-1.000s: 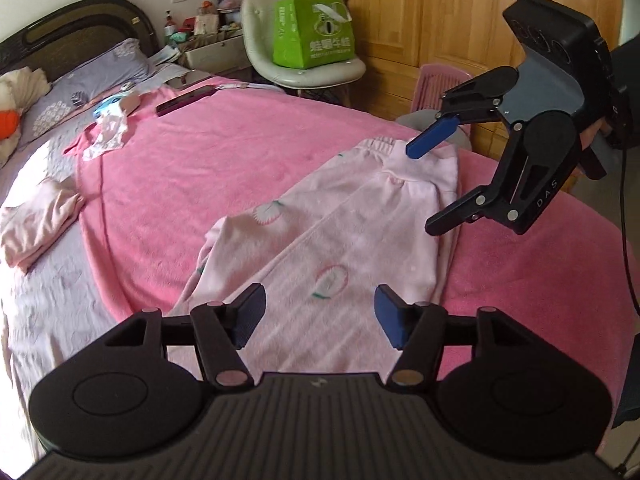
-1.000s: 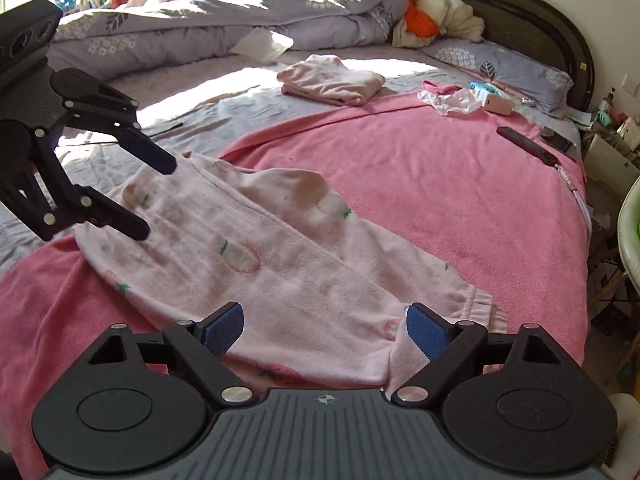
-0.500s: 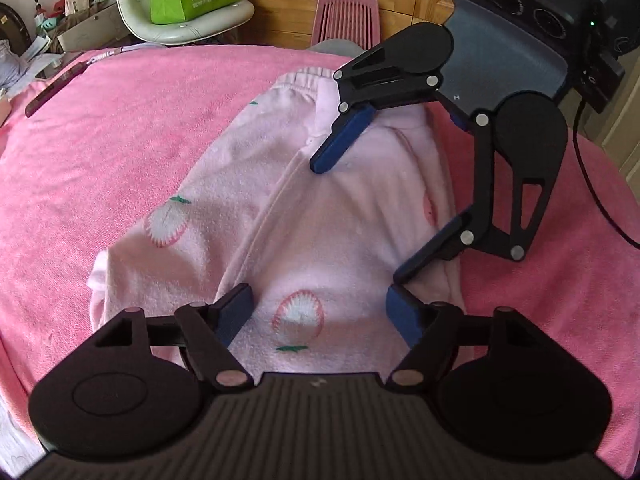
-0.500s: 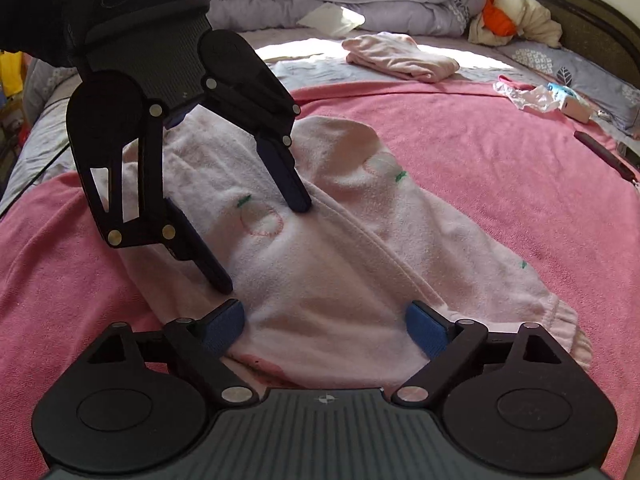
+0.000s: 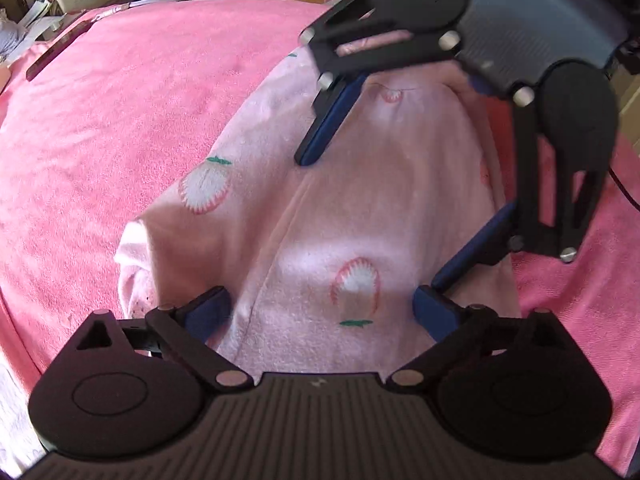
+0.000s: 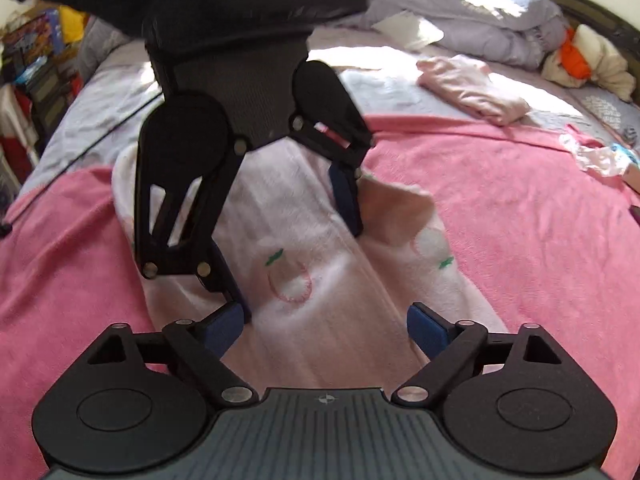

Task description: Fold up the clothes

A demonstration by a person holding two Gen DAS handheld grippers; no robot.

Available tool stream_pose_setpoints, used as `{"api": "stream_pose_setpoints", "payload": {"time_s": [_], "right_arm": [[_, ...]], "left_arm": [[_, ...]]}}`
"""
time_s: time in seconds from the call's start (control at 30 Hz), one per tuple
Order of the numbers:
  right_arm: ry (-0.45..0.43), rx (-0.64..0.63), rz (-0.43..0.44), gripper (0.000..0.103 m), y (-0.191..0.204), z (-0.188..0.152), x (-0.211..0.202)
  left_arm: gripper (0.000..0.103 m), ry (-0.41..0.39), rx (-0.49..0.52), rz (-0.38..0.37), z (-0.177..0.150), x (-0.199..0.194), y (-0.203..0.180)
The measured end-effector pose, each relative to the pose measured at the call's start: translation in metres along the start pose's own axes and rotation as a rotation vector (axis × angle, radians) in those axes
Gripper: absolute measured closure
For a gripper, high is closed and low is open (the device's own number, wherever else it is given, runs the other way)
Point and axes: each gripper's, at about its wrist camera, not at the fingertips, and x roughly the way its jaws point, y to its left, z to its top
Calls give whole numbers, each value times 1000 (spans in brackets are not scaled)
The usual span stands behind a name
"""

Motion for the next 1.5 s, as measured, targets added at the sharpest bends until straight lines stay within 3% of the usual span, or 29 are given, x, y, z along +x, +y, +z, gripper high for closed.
{"api": "stream_pose_setpoints", "payload": {"time_s": [0.03,0.1,0.27,0.37,0.53,0.63,0.77,0.87,0.97,1.13,1.27,1.5], "right_arm": [[17,3,23,0,-5,3,4],[60,15,66,1,-14,11,6],[66,-93,49,2,-3,19,3],[84,-34,104,0,-14,18,12],[118,-43,7,2,-5,21,-14],[88,109,-62,2,-15,2,-48],[34,461,-143,2,-44,-37,-93],[42,676,-137,2,-65,-66,-107],[57,789,-119,4,-78,-89,-113],[68,850,-57,4,-86,-105,-105],[102,871,-60,2,-87,-109,-84],[69,869,-89,1,-86,-107,-79]], "left_arm": [[0,-1,4,5,0,0,-1],[0,-12,-18,-5,-3,-2,2],[0,-37,-38,-2,-10,-1,2],[0,-47,-57,-1,-13,-2,3],[0,-56,-72,11,-18,-4,3],[0,-63,-73,15,-21,-5,3],[0,-65,-76,20,-24,-6,4],[0,-51,-73,21,-24,-7,5],[0,-39,-72,24,-24,-10,-5],[0,-26,-76,28,-11,-1,-10],[0,-19,-81,31,-9,0,-13],[0,-18,-93,33,0,7,-4]]}}
